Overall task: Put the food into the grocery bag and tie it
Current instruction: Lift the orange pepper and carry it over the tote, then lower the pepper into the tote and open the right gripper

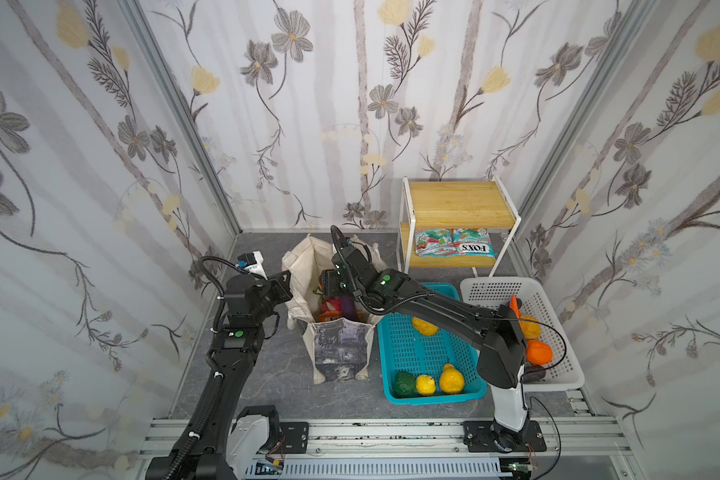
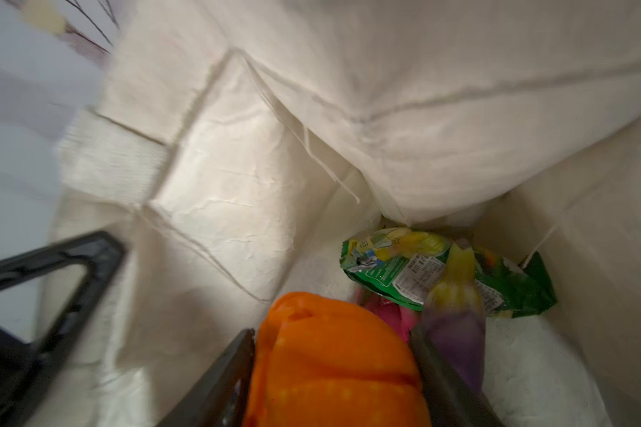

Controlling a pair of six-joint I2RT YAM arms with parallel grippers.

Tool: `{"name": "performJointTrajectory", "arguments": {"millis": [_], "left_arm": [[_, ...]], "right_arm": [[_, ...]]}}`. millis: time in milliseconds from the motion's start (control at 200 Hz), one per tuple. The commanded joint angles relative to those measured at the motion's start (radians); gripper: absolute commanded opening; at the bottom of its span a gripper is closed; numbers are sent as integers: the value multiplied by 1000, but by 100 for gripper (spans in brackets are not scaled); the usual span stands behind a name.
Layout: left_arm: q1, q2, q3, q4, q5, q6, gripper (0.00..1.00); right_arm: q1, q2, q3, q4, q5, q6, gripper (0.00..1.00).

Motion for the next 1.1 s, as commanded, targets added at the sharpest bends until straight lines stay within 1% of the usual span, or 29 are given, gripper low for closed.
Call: {"name": "performJointTrajectory", "arguments": {"millis": [0, 75, 135, 240, 300, 310, 395, 490, 580, 665, 725, 804, 839, 949, 1029, 1059, 1094], "left_arm": [[0, -6, 1, 41, 3, 1, 0], [1, -6, 1, 42, 3, 1, 0], [0, -6, 1, 42, 4, 1, 0], [0, -5, 1, 42, 3, -1, 0], [0, -5, 1, 42, 4, -1, 0], [0, -5, 0, 42, 3, -1, 0], [0, -8, 1, 44, -1, 2, 0], [1, -16, -1, 44, -8, 5, 0], [1, -24, -4, 44, -15, 8, 0], [0, -29, -4, 45, -18, 10, 0], [2, -29, 0, 44, -21, 18, 0], [4, -32, 4, 44, -29, 22, 0], [7, -34, 3, 44, -30, 23, 0], [6, -37, 3, 44, -37, 25, 0], [6, -38, 5, 44, -48, 29, 0], [7, -38, 6, 44, -50, 28, 0], [6, -39, 7, 44, -56, 26, 0]], "right_arm": [[1, 44, 19, -29, 8, 14, 64], [1, 62, 21, -49, 19, 16, 66], [2, 58, 19, -63, 30, 10, 70], [6, 18, 15, -79, 48, -9, 80], [11, -21, 2, -71, 55, -29, 98], [13, -29, 0, -70, 57, -33, 99], [19, -91, -9, -74, 73, -46, 100], [18, -186, -44, -89, 145, -19, 100], [18, -311, -149, -43, 193, -10, 100], [10, -430, -271, 29, 279, -5, 99], [-13, -484, -325, 29, 324, 8, 99], [-54, -529, -387, 20, 308, 14, 94], [-71, -541, -415, 21, 297, 20, 91], [-100, -540, -479, 54, 203, 26, 80], [-95, -511, -491, 88, 133, 26, 57], [-93, -496, -486, 98, 106, 28, 40], [-86, -480, -475, 106, 87, 29, 24]]}}
